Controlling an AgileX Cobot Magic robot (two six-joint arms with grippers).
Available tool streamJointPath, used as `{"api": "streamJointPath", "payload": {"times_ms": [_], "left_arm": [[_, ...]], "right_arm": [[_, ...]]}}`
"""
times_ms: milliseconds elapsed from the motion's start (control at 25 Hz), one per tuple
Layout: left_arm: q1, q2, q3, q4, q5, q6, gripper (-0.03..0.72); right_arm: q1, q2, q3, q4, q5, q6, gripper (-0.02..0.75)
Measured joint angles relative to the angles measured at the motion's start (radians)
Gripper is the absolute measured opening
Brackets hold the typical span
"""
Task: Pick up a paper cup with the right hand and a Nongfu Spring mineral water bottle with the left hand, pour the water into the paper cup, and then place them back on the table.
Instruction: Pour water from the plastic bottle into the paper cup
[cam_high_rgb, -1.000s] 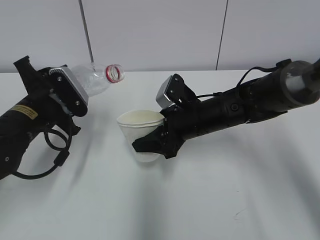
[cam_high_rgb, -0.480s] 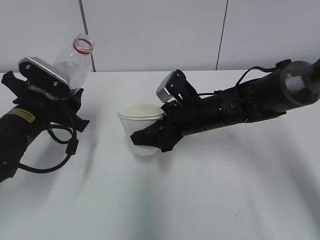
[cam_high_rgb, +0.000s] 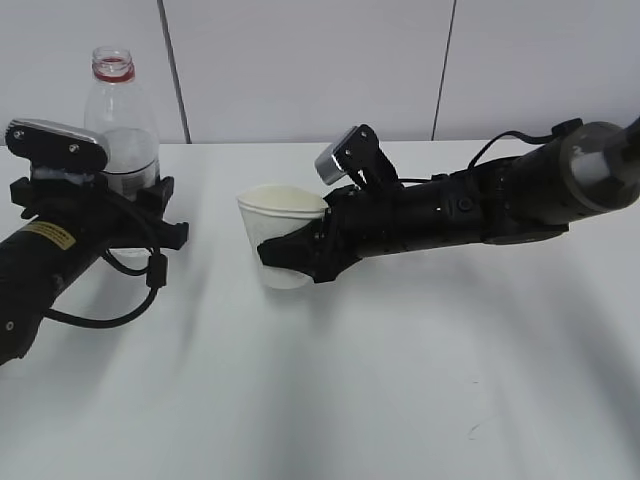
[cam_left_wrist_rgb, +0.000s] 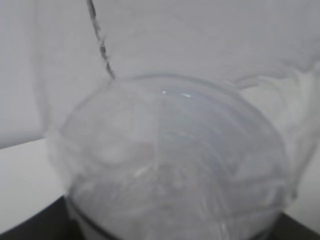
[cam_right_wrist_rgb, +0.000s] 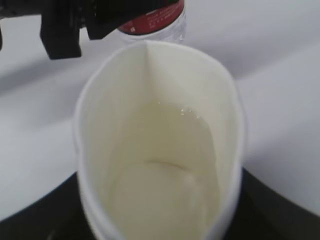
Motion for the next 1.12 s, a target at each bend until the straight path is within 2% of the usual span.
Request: {"api": "streamJointPath", "payload": {"times_ms": [280, 480, 680, 920, 1120], "left_arm": [[0.000, 0.000, 0.000, 0.029, 0.015, -0.132, 0.411], [0.000, 0.000, 0.000, 0.031, 0.007, -0.143, 0.411], [0.000, 0.000, 0.000, 0.036, -0.013, -0.143, 0.411], [0.000, 0.000, 0.000, 0.054, -0.043, -0.143, 0.411], [0.000, 0.000, 0.000, 0.072, -0.045, -0.143, 0.411]], "right_arm": [[0.000, 0.002, 0.000, 0.096, 0.004, -0.026, 0.443], [0.000, 0.002, 0.000, 0.198, 0.006, -0.053, 0.443], [0.000, 0.002, 0.000, 0.302, 0.012, -0.170, 0.443], [-0.002, 0.002, 0.000, 0.467, 0.088, -0.275, 0.443], [-0.047, 0.004, 0.000, 0.564, 0.127, -0.315, 0.443]]}}
